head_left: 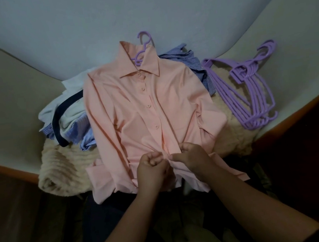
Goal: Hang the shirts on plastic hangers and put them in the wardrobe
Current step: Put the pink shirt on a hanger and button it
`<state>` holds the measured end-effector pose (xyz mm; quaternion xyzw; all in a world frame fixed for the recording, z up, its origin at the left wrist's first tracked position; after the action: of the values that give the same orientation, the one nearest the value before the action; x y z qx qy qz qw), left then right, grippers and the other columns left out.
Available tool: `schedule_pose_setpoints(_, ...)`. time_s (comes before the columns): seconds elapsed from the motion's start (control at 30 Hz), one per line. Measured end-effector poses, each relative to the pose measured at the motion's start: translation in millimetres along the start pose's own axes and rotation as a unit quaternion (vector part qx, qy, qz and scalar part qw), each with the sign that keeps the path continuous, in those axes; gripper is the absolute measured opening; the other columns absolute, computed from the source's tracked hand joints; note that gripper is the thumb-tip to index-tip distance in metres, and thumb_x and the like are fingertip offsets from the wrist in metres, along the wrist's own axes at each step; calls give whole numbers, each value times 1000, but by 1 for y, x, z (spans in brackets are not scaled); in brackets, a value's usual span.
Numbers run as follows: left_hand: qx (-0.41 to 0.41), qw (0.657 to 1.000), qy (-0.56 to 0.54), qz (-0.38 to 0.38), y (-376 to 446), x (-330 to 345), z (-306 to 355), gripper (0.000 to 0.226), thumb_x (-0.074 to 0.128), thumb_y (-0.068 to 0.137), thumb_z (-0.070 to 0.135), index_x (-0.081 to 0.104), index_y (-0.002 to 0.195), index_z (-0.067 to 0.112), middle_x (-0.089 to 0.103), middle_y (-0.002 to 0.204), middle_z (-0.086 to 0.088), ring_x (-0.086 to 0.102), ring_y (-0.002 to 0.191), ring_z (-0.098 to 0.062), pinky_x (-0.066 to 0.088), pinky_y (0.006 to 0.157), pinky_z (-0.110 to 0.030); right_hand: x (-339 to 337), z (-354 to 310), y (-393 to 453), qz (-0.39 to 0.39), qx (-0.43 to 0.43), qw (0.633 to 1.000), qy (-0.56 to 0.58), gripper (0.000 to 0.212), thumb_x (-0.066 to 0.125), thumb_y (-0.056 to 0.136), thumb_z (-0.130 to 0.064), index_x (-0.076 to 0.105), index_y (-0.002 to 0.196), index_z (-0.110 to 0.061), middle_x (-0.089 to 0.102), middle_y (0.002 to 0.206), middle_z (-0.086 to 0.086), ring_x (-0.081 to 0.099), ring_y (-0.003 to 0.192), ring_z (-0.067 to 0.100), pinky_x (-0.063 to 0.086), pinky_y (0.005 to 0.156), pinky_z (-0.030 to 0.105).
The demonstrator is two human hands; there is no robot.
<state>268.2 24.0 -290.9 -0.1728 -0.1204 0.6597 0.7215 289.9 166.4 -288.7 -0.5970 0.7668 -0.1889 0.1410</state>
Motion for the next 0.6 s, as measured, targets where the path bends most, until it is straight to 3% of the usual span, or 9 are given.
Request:
schedule_pose_setpoints(0.1,-8,1000,-17,-10,2,1,-2,22,59,88,0,61,103,17,68,81,1,64,74,-10,50,61,-17,-1,2,0,5,1,1000,15,20,64,84,2,65,103,0,67,80,2,64,58,-1,47,50,12)
schedule_pose_setpoints(0.23,-16,999,-36,-20,2,4,-2,24,57,90,-2,63,98,20,71,85,2,67,72,-5,51,60,-13,1,0,-1,7,6,1000,24,14,68,83,-4,66,97,-3,71,88,18,66,74,17,52,56,18)
schedule_pose_setpoints(0.33,-19,999,-40,-24,2,5,-1,25,57,90,-3,65,105,17,72,89,1,68,78,-7,51,62,-15,-2,-3,0,17,-6,1000,-7,14,66,85,-4,65,98,-2,68,80,11,62,57,3,44,47,11)
schedule_pose_setpoints(0.4,-18,999,-33,-17,3,2,0,27,58,90,0,65,108,18,70,90,5,66,79,-6,50,59,-12,-4,-4,1,27,-9,999,-23,16,65,86,-6,66,101,-2,66,82,5,62,61,2,45,48,10)
schedule_pose_setpoints(0.6,-9,1000,-2,-6,4,1,3,27,59,91,4,65,115,15,64,79,16,61,72,3,45,53,-5,-10,-8,8,53,-20,997,-61,26,64,86,-11,67,111,-6,70,102,6,64,94,18,49,74,23)
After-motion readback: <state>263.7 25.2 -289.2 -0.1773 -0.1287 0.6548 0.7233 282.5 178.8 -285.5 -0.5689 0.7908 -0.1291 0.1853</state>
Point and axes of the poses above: each hand's wrist, its own y-axis towards the middle knuckle, its own x-axis out of the palm, z = x × y, the point moved 10 cm from there along y, towards the middle knuckle
